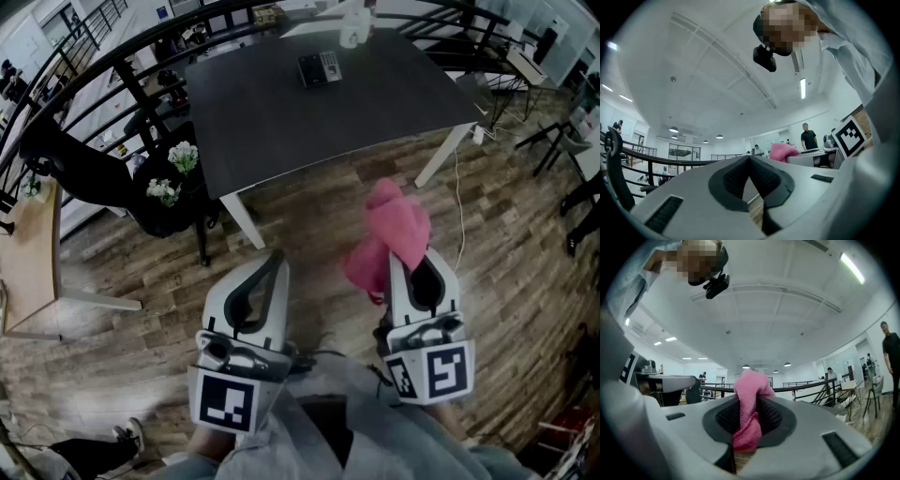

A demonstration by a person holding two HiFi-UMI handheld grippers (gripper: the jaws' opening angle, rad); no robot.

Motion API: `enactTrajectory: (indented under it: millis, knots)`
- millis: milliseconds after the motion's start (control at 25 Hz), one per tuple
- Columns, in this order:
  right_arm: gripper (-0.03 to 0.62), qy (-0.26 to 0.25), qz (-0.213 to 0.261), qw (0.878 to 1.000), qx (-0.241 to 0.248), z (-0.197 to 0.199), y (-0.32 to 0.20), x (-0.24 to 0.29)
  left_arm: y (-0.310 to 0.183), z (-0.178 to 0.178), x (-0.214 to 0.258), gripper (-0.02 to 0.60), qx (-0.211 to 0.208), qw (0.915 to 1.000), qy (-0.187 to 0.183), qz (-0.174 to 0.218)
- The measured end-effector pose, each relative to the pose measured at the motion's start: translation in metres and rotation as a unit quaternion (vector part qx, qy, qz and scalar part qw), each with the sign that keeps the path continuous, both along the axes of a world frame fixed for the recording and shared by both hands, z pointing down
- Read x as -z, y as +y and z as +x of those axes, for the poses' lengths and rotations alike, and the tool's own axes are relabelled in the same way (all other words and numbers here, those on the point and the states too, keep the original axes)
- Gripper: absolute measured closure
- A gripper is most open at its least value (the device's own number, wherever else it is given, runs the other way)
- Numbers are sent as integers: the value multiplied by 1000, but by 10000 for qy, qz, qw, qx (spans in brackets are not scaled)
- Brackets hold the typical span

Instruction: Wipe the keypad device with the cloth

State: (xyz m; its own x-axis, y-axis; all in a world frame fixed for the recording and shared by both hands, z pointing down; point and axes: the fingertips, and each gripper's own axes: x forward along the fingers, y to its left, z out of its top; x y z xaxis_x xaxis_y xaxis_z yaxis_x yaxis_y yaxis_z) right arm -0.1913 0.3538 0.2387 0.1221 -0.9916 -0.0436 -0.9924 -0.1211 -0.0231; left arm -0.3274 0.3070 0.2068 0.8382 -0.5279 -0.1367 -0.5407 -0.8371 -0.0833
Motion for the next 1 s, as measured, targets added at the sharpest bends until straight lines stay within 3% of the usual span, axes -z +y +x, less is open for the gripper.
enactTrajectory:
  millis: [520,1000]
  knots:
    - [523,-66,13,10000,28,11,4,1,4,9,4,577,67,10000,21,26]
    - [523,-187,3,9997,-135,55,35,-5,29,49,3,577,14,9999,88,-70]
